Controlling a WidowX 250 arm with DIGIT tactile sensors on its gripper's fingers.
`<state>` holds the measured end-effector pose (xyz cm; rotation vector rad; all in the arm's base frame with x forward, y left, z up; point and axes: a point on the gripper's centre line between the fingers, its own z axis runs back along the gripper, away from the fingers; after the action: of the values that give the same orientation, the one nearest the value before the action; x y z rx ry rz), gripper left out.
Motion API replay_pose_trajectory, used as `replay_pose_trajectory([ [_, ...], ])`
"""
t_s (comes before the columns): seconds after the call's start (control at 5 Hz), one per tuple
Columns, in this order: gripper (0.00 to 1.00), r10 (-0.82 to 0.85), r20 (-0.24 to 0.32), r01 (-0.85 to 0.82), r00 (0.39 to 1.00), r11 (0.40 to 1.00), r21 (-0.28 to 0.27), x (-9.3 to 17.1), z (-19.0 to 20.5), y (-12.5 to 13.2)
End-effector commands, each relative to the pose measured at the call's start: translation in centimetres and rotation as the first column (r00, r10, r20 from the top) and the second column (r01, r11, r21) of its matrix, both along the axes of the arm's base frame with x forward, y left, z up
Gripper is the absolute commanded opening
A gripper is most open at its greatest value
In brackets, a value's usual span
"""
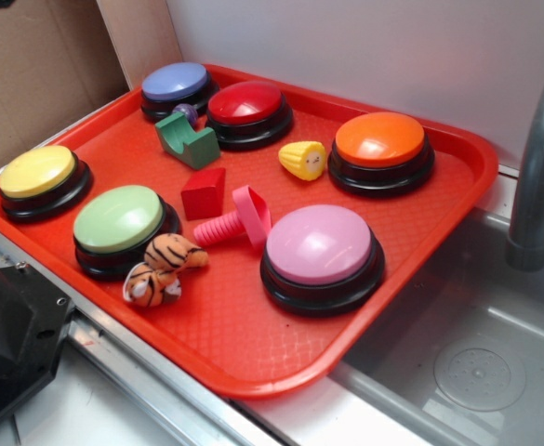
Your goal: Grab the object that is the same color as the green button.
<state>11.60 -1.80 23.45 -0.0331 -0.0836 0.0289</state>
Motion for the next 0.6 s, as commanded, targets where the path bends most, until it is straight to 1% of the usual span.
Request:
replay_pose_trajectory([
  [0.0, 1.0, 0.0, 0.0, 0.0, 1.0, 1.0, 0.0, 0.0, 0.0, 0.0],
  [0.2, 1.0, -0.038, -0.023, 0.039, 0.999, 0.999, 0.013, 1.2, -1.0, 1.0],
  [0.4, 1.0, -0.057, 0.027, 0.056, 0.998, 0.998, 0.021, 2.6, -2.4, 1.8],
])
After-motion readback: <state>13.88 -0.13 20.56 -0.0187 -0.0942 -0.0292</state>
